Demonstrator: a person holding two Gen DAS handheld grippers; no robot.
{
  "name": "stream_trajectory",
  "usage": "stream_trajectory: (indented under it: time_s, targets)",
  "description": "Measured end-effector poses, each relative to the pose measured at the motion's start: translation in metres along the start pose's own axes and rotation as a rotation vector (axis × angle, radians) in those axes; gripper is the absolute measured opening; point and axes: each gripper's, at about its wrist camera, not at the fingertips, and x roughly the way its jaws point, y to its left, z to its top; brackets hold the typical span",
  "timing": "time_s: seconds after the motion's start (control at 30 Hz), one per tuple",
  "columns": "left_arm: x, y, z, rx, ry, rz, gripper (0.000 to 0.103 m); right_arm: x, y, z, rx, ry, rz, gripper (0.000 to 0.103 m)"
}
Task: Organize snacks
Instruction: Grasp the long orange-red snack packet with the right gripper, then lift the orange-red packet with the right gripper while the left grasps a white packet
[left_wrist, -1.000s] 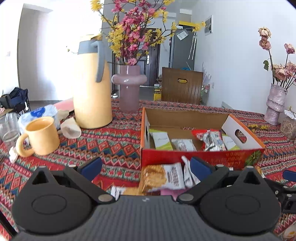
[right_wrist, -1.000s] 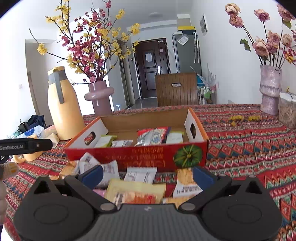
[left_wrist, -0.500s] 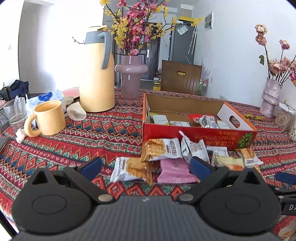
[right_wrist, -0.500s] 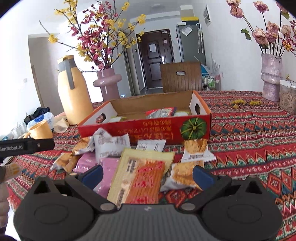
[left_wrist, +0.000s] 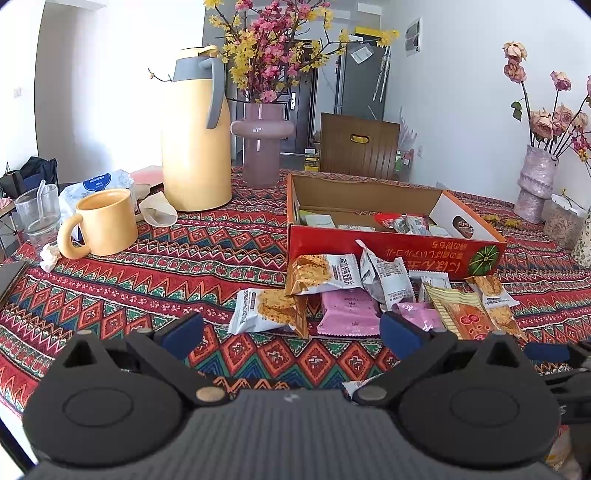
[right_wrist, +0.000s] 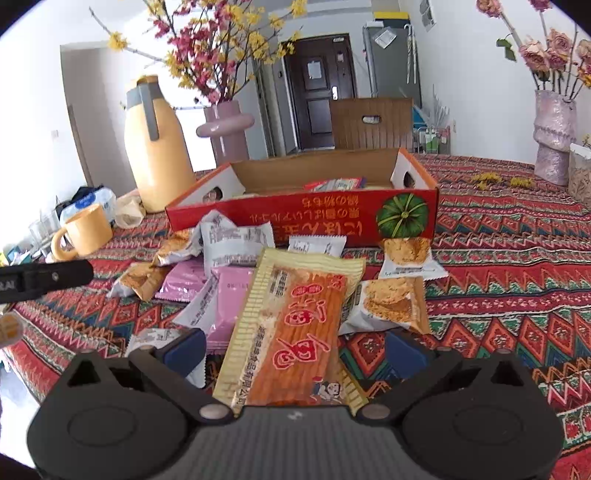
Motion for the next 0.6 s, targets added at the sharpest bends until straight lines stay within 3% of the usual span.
stream_trajectory:
  time_s: [0.17,0.33,0.6]
  targets:
    - [0.002,-0.003,-0.003,0.006,0.011,-0.005,0.103,0.024,0.0,-0.003,0.003,0.07,-0.03,0.103]
    - [0.006,-0.004,-0.005,0.006,0.032,-0.007,0.103,0.028,0.004,-0.006,-0.011,0.059,-0.043,0.103]
    - [0.008,-0.004,-0.008,0.003,0.053,-0.012,0.103,0.02,0.0,-0.008,-0.004,0.031,-0.052,0.067]
